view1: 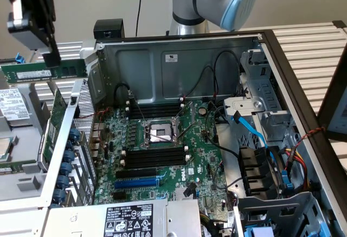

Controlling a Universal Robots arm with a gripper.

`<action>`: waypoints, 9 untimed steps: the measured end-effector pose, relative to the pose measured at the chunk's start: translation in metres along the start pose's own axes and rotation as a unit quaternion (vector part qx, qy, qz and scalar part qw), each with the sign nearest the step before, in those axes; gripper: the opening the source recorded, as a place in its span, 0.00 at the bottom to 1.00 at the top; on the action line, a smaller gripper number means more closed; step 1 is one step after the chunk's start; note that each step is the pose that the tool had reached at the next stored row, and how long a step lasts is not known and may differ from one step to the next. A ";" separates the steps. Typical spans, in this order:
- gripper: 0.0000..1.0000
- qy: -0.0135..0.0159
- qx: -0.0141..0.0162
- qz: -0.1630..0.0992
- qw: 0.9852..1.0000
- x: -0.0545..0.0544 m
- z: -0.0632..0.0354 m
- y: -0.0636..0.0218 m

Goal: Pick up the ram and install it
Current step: 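Reach for the ram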

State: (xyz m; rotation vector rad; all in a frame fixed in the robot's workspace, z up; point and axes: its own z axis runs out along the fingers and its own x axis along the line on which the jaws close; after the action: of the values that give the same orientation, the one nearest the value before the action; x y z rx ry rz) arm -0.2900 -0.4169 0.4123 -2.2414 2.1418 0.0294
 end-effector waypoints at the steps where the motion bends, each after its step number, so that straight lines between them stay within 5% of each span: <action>1: 0.12 0.000 0.000 0.000 1.000 0.000 0.0001 -0.0045; 9: 0.12 -0.004 0.000 -0.002 1.000 0.002 0.0006 -0.0410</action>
State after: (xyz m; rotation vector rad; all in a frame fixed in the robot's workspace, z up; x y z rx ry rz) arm -0.2490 -0.4168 0.4122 -2.2419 2.1333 0.0374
